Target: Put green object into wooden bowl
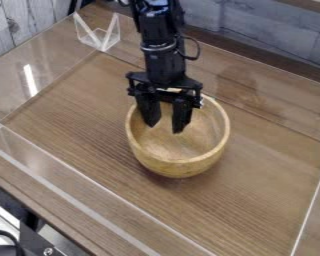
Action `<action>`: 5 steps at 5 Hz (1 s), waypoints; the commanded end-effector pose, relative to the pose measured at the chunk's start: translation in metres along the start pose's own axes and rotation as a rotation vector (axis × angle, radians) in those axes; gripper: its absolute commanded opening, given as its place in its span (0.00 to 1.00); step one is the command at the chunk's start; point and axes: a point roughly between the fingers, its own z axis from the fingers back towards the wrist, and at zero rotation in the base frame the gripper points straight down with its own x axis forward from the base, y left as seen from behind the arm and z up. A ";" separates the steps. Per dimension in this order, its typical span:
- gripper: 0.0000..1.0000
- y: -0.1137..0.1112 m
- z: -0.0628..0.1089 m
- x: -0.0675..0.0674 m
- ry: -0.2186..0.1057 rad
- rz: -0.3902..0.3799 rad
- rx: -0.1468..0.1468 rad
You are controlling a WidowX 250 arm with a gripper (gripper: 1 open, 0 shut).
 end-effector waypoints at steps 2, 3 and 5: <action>0.00 -0.011 0.012 0.011 -0.102 0.062 0.008; 0.00 -0.014 0.011 0.009 -0.097 0.036 0.012; 1.00 -0.023 0.003 0.011 -0.109 0.104 0.013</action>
